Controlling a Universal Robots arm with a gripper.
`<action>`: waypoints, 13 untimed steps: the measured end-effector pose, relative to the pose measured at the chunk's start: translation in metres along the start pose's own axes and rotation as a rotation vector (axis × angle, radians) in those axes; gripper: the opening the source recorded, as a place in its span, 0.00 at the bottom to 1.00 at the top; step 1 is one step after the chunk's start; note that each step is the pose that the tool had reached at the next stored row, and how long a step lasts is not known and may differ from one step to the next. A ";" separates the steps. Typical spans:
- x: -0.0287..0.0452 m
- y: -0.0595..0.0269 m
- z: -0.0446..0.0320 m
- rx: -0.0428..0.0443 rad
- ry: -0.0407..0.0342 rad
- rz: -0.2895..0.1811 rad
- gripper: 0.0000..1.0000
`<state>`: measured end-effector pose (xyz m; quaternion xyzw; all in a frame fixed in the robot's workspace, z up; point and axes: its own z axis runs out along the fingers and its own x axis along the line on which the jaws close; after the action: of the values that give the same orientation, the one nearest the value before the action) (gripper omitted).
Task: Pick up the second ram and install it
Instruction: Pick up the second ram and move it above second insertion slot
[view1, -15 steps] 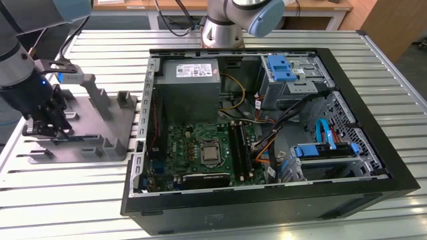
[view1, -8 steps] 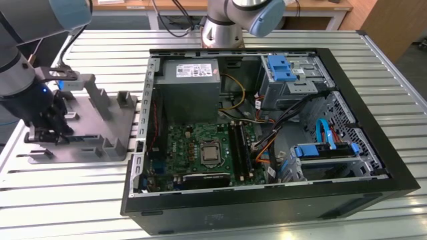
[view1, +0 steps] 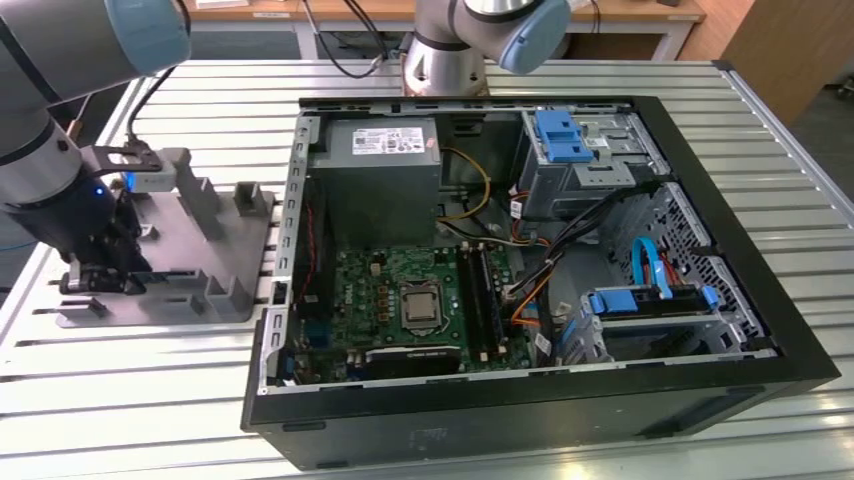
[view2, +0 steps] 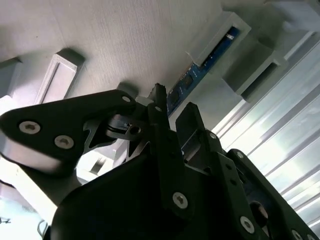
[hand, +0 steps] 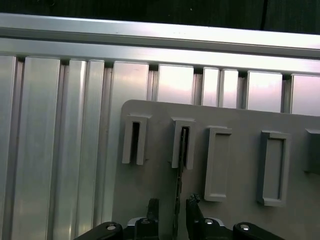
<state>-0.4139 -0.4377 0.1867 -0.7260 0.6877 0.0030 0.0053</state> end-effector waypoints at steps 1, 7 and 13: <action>-0.0011 -0.0001 0.0002 -0.0001 0.0001 0.000 0.35; -0.0021 -0.0003 0.0003 -0.0001 -0.0001 0.000 0.35; -0.0021 -0.0004 0.0003 0.0000 -0.0001 0.000 0.28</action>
<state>-0.4136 -0.4356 0.1864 -0.7260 0.6876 0.0030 0.0054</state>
